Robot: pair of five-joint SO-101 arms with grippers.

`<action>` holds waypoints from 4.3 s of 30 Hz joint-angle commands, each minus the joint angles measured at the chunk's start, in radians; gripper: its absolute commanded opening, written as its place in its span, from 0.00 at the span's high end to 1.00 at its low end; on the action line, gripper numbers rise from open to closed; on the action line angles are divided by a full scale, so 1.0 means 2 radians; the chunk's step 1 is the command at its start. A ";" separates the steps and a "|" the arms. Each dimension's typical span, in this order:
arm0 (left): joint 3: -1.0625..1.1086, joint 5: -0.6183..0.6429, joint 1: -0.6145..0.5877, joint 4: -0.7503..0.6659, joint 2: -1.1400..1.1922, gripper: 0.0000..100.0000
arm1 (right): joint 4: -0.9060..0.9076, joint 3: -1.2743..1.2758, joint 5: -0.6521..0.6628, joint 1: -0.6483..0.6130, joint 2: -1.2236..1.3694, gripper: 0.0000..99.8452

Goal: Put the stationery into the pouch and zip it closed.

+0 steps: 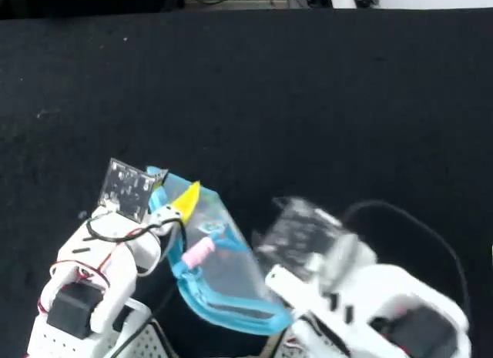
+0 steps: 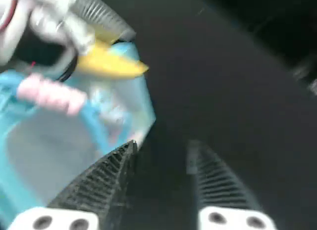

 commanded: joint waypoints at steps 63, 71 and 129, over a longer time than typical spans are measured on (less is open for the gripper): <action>-0.211 0.038 -0.148 0.293 0.347 0.72 | -0.050 0.153 0.122 0.030 0.000 0.83; -0.197 0.052 -0.146 0.246 0.404 0.72 | -0.050 0.154 0.122 0.028 0.000 0.83; -0.145 -0.130 -0.145 -0.071 0.559 0.73 | -0.068 0.198 0.123 0.030 0.000 0.83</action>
